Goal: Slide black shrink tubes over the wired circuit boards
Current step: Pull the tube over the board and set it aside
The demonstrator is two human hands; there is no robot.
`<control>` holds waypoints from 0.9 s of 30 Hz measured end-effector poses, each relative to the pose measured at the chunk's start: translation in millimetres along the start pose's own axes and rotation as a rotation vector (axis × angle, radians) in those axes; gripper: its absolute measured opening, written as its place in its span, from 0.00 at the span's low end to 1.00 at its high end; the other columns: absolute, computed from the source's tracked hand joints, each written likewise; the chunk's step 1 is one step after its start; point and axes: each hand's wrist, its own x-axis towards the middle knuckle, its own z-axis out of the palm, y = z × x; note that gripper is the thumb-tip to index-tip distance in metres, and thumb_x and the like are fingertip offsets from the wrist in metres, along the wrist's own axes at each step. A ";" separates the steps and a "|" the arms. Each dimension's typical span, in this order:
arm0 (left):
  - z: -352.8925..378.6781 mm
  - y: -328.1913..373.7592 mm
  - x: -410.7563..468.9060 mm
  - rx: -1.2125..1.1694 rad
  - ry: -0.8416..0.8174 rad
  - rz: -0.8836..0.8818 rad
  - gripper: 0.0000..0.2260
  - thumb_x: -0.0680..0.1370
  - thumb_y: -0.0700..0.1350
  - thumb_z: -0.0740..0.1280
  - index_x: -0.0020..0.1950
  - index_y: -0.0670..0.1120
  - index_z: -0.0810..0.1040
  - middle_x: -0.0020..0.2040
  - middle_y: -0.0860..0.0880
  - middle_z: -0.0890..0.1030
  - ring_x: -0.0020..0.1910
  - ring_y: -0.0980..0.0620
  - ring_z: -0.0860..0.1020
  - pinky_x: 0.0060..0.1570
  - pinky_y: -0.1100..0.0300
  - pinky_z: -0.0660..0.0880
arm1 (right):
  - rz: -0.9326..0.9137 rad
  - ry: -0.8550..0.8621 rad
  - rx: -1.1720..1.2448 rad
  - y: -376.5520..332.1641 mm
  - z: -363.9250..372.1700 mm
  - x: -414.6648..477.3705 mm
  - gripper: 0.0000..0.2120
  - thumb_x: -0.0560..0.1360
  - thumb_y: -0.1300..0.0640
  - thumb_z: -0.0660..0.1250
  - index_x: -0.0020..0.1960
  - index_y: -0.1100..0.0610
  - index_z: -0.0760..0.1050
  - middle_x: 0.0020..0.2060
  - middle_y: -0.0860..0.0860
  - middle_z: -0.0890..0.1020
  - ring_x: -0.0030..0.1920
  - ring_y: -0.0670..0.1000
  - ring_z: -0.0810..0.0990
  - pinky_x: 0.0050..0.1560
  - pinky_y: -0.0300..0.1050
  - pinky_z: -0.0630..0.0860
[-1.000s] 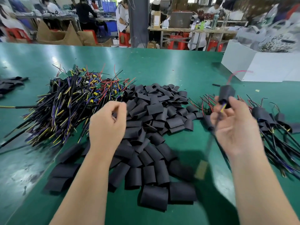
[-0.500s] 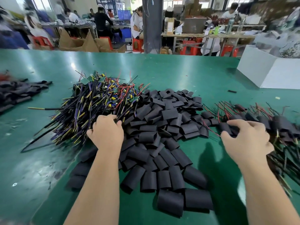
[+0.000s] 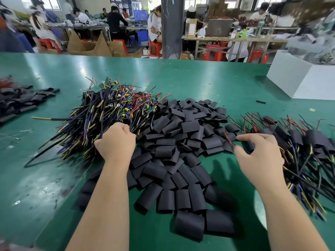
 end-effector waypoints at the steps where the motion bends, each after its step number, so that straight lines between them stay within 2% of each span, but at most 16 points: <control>1: -0.5 0.7 -1.6 0.043 -0.025 0.007 0.11 0.81 0.47 0.56 0.44 0.51 0.77 0.36 0.52 0.81 0.37 0.48 0.75 0.50 0.52 0.60 | -0.004 -0.012 0.013 -0.7 0.1 -0.4 0.09 0.74 0.58 0.68 0.52 0.47 0.77 0.53 0.48 0.69 0.53 0.55 0.74 0.63 0.59 0.67; 4: 0.7 5.3 -6.7 0.088 -0.068 0.023 0.14 0.82 0.56 0.55 0.45 0.52 0.76 0.33 0.54 0.76 0.36 0.48 0.72 0.55 0.49 0.62 | -0.014 -0.049 0.041 -1.8 1.2 -1.4 0.09 0.74 0.58 0.68 0.50 0.44 0.75 0.54 0.48 0.69 0.43 0.56 0.74 0.60 0.62 0.70; 6: 0.4 7.2 -9.5 0.068 -0.061 0.015 0.14 0.80 0.61 0.56 0.45 0.53 0.74 0.34 0.55 0.76 0.37 0.48 0.72 0.58 0.48 0.62 | -0.022 -0.060 0.044 -0.9 2.0 -1.7 0.09 0.75 0.58 0.68 0.52 0.46 0.75 0.55 0.49 0.70 0.41 0.56 0.74 0.59 0.63 0.71; 9: -0.2 6.5 -11.2 0.094 -0.060 0.039 0.13 0.79 0.58 0.61 0.40 0.53 0.75 0.32 0.55 0.76 0.37 0.48 0.73 0.57 0.48 0.63 | -0.028 -0.077 0.067 -0.5 2.6 -2.8 0.10 0.75 0.59 0.67 0.52 0.46 0.76 0.55 0.50 0.71 0.44 0.57 0.76 0.59 0.62 0.71; 11: 1.1 5.8 -10.5 0.009 -0.063 0.061 0.14 0.80 0.54 0.62 0.38 0.50 0.79 0.32 0.54 0.78 0.37 0.48 0.76 0.55 0.49 0.67 | -0.044 -0.072 0.076 -0.1 4.1 -3.4 0.09 0.75 0.59 0.67 0.51 0.45 0.75 0.53 0.49 0.71 0.42 0.55 0.76 0.59 0.61 0.72; 12: 1.0 6.9 -10.0 -0.122 -0.069 0.064 0.13 0.80 0.52 0.62 0.39 0.50 0.80 0.31 0.55 0.79 0.36 0.49 0.77 0.53 0.50 0.70 | -0.052 -0.062 0.084 0.4 5.0 -3.3 0.09 0.75 0.59 0.67 0.50 0.45 0.75 0.53 0.49 0.71 0.41 0.54 0.76 0.58 0.61 0.72; 14: -1.4 13.1 -10.5 -0.490 -0.091 0.075 0.12 0.80 0.49 0.63 0.39 0.49 0.82 0.28 0.57 0.79 0.29 0.58 0.74 0.41 0.55 0.75 | -0.071 -0.037 0.102 2.6 6.7 -2.4 0.09 0.75 0.59 0.67 0.50 0.46 0.76 0.52 0.48 0.72 0.38 0.49 0.75 0.57 0.56 0.73; 16: -6.1 22.2 -12.9 -0.850 -0.130 0.064 0.12 0.80 0.46 0.65 0.37 0.50 0.81 0.27 0.55 0.79 0.25 0.62 0.72 0.31 0.65 0.73 | -0.089 -0.017 0.117 5.6 8.4 -1.3 0.08 0.75 0.60 0.66 0.51 0.48 0.78 0.52 0.48 0.73 0.39 0.45 0.73 0.52 0.47 0.70; 18: -10.8 30.9 -18.1 -1.197 -0.255 0.012 0.10 0.80 0.43 0.64 0.42 0.48 0.81 0.29 0.53 0.80 0.27 0.59 0.74 0.31 0.69 0.73 | -0.091 -0.008 0.133 7.2 9.1 0.1 0.09 0.75 0.61 0.66 0.51 0.50 0.79 0.51 0.47 0.73 0.44 0.45 0.72 0.51 0.41 0.66; 21: -19.2 36.0 -20.7 -1.618 -0.464 -0.103 0.09 0.83 0.42 0.58 0.51 0.45 0.78 0.31 0.53 0.78 0.27 0.58 0.75 0.30 0.67 0.74 | -0.066 -0.021 0.185 7.1 9.6 1.0 0.09 0.75 0.61 0.65 0.48 0.48 0.78 0.50 0.47 0.77 0.47 0.46 0.75 0.52 0.42 0.69; 24: -30.2 34.5 -18.3 -1.873 -0.729 -0.291 0.09 0.82 0.44 0.57 0.57 0.46 0.76 0.30 0.57 0.76 0.25 0.62 0.75 0.27 0.70 0.74 | -0.035 -0.034 0.260 6.7 10.8 1.1 0.09 0.75 0.61 0.65 0.47 0.48 0.79 0.45 0.46 0.81 0.44 0.45 0.78 0.49 0.43 0.73; 26: -36.0 35.2 -20.3 -1.902 -0.901 -0.331 0.12 0.76 0.43 0.60 0.59 0.46 0.73 0.28 0.57 0.74 0.24 0.63 0.75 0.25 0.72 0.73 | -0.020 -0.046 0.297 7.6 11.9 1.7 0.10 0.75 0.61 0.65 0.47 0.47 0.80 0.41 0.44 0.82 0.39 0.40 0.78 0.42 0.39 0.71; 27: -37.8 36.0 -22.2 -1.848 -0.962 -0.297 0.13 0.75 0.42 0.60 0.59 0.46 0.73 0.27 0.57 0.73 0.23 0.63 0.74 0.24 0.72 0.72 | -0.012 -0.054 0.313 8.1 12.7 2.2 0.09 0.75 0.61 0.66 0.46 0.47 0.80 0.39 0.43 0.82 0.36 0.39 0.77 0.39 0.37 0.70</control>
